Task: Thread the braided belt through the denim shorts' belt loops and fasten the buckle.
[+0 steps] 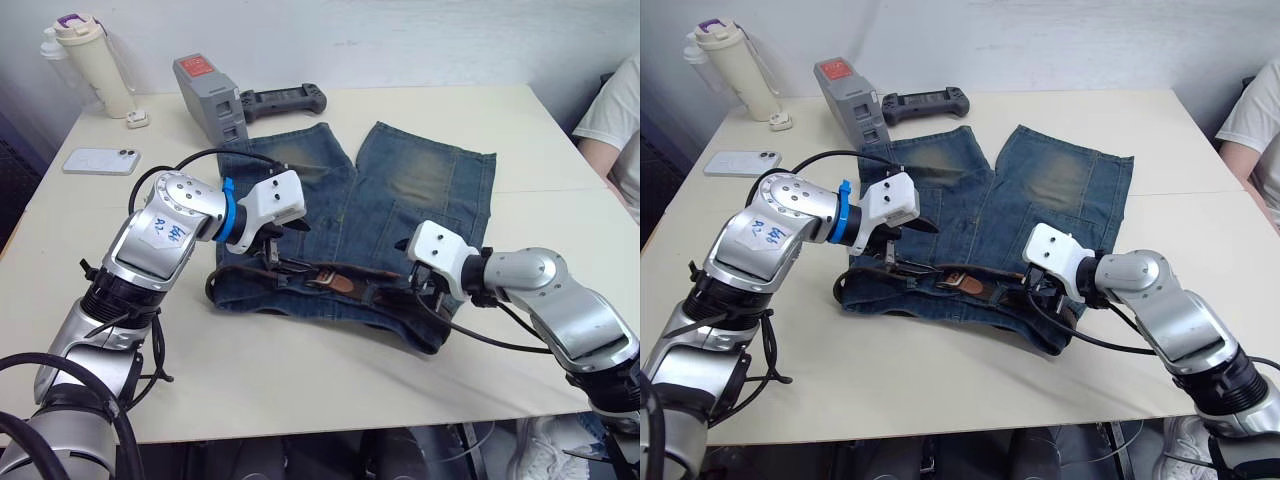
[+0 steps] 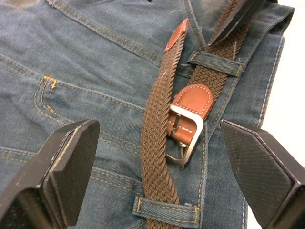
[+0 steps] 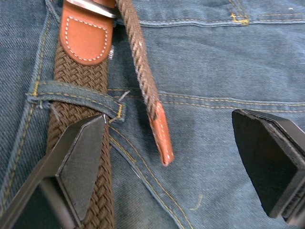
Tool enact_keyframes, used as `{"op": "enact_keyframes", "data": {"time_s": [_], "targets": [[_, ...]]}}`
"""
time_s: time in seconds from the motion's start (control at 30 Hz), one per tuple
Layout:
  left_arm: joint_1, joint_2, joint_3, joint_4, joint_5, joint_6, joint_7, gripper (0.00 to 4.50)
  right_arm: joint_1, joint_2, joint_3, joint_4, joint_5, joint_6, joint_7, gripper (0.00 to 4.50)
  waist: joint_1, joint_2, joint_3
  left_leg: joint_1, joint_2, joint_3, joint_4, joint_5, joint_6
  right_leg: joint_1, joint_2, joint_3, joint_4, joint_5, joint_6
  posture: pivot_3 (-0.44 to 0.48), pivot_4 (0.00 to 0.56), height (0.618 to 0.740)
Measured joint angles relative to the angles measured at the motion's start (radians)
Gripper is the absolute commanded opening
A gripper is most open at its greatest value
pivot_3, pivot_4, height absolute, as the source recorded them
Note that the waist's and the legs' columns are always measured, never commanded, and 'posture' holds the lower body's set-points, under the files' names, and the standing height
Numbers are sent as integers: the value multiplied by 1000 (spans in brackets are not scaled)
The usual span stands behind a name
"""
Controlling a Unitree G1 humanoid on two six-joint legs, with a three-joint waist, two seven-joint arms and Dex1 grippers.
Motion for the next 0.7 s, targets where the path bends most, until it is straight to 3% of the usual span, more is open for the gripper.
{"op": "enact_keyframes", "data": {"time_s": [0.03,0.07,0.3,0.47,0.7], "targets": [[11,12,1,-15,-1,0,-1,4500,-3,13,0,21,-3,-5,-1,3855,-2,0,0,0,0,0,0,0,0,0,0,0,0,0,0,0,150,650],[23,28,1,-26,-5,0,-7,4500,-4,37,0,56,-9,-7,-3,3194,-5,0,0,0,0,0,0,0,0,0,0,0,0,0,0,0,150,650],[37,32,18,-29,-15,-1,3,4500,-4,57,18,136,-79,-60,17,188,-6,0,0,0,0,0,0,0,0,-1,0,0,1,0,0,0,150,650],[34,3,19,-27,-24,-2,15,4500,-31,57,37,147,-132,-120,46,74,-8,0,0,0,0,0,0,0,0,-1,0,0,1,0,0,0,150,650],[6,-31,16,-20,-28,16,48,4500,-209,40,30,51,-165,-69,98,74,-8,1,0,0,0,0,0,0,0,-1,0,0,1,0,0,0,150,650]]}}
